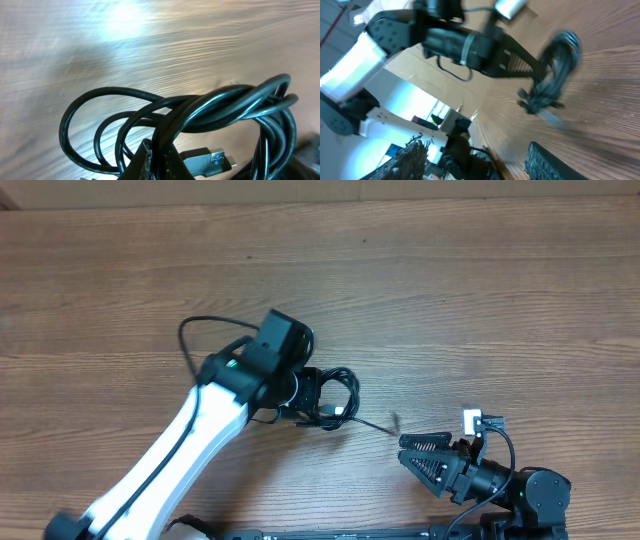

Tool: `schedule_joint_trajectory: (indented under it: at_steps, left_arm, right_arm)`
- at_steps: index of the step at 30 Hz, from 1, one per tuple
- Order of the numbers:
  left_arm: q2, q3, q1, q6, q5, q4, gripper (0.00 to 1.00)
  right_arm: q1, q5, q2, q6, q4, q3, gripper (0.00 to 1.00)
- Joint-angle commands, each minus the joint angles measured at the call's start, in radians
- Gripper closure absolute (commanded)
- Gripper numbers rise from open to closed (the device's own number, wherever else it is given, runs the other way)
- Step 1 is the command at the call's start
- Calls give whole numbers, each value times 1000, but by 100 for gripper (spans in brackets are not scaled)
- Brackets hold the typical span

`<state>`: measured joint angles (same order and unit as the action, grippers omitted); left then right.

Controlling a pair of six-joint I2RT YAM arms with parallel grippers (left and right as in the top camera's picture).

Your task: Untangle cables

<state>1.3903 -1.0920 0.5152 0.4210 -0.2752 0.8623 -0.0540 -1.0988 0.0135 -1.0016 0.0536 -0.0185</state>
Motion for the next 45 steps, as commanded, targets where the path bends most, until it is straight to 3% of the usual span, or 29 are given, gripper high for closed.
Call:
schedule_joint_trajectory:
  at_steps: [1,5,11,16,21,24,29,33,45]
  left_arm:
    - [-105,-26,0,-160,-78,-3,96]
    - [-188,-26,0,-235,-58,29,96]
    - [-224,-26,0,-241,-58,42,96]
    - [-212,-25,2,-308,-82,52,96]
    - [-206,-25,2,-505,-259,92,96]
    - [-206,-24,2,-557,-274,120,96]
    - [-206,-21,2,-557,-296,128,96]
    - [-205,-21,2,-594,-398,126,96]
    - [-146,-21,2,-601,-477,113,96]
  right_arm:
    - [-2,38,-11,-46,9,7,38]
    - [-2,105,-10,-72,-40,-36,38]
    - [-2,183,10,-60,-153,-151,34]
    - [-2,226,118,95,-333,-293,34]
    - [-4,245,303,308,-634,-470,34]
    - [-12,232,407,434,-764,-565,34]
    - [-57,108,502,532,-742,-609,22]
    - [-104,134,536,588,-732,-609,22]
    - [-240,264,545,583,-603,-609,21]
